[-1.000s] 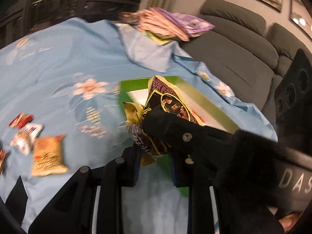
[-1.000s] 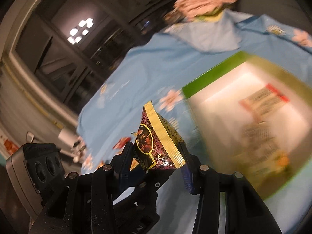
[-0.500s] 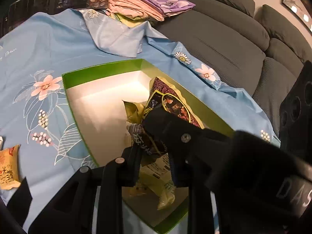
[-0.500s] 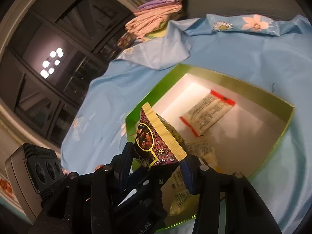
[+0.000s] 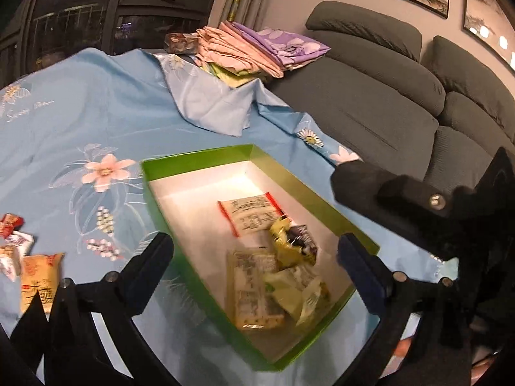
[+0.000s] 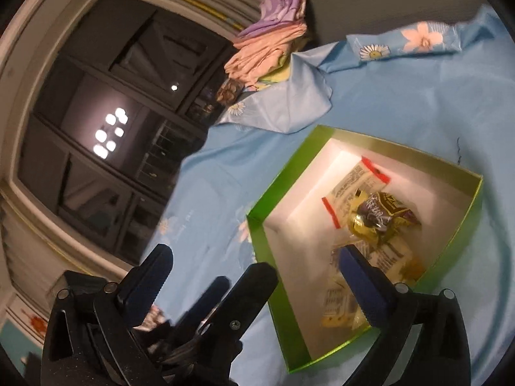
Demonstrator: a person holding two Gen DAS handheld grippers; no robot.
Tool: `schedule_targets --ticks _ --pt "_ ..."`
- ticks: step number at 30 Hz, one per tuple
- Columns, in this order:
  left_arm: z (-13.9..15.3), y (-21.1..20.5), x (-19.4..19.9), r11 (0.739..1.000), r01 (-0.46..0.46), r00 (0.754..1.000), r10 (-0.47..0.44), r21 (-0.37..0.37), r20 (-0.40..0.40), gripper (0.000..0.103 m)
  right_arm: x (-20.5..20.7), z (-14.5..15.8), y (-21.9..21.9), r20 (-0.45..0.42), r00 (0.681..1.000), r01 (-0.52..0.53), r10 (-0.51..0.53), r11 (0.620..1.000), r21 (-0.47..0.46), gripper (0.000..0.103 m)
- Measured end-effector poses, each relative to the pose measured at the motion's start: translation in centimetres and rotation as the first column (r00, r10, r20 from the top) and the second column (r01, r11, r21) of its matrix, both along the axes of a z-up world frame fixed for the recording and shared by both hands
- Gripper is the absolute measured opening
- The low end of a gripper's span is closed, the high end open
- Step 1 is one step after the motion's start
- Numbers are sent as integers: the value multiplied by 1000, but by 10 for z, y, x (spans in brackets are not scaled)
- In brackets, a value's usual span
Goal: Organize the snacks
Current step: 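Move the right gripper to the yellow bag and grasp it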
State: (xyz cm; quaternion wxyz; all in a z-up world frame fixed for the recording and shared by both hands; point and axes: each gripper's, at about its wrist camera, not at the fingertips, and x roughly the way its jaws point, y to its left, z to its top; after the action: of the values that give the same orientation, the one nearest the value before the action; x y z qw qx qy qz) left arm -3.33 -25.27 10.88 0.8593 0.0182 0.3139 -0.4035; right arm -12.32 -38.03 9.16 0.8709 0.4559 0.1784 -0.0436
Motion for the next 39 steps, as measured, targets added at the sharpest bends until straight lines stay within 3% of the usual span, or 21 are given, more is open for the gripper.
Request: schedule_targets --ticks 5,9,13,17,20,23,27,30,33,36,39 --pt "8 41 -9 998 -58 997 58 -5 53 103 9 19 34 -66 997 -40 30 988 -152 103" --pt "1 84 1 992 -125 992 125 5 -14 103 27 21 61 -83 991 -119 108 982 -147 103" --pt "-5 128 14 976 -212 977 212 56 21 103 48 24 91 -118 975 -206 187 961 -182 103" --pt "-18 176 38 957 -290 954 289 6 -72 103 71 24 125 -134 951 -304 279 924 -232 103" --pt "-31 195 56 964 -265 955 265 18 -135 103 93 8 137 -142 919 -387 367 909 -155 103" --pt "-43 210 69 953 -302 940 302 24 -162 103 120 -21 139 -169 877 -456 450 890 5 103" --pt "-60 224 90 946 -321 920 320 30 -228 103 140 -44 133 -197 868 -447 455 890 90 103" --pt "-71 224 98 931 -352 917 364 97 -166 103 151 -53 134 -250 871 -416 423 906 83 103" --pt "-76 222 107 938 -337 924 346 85 -162 103 165 -52 142 -277 859 -437 431 898 44 103" --pt "-85 211 118 963 -258 942 269 83 -202 103 180 -59 153 -276 825 -498 494 865 61 103" --pt "-97 203 126 962 -244 943 265 123 -203 102 198 -71 171 -370 779 -530 506 847 43 103"
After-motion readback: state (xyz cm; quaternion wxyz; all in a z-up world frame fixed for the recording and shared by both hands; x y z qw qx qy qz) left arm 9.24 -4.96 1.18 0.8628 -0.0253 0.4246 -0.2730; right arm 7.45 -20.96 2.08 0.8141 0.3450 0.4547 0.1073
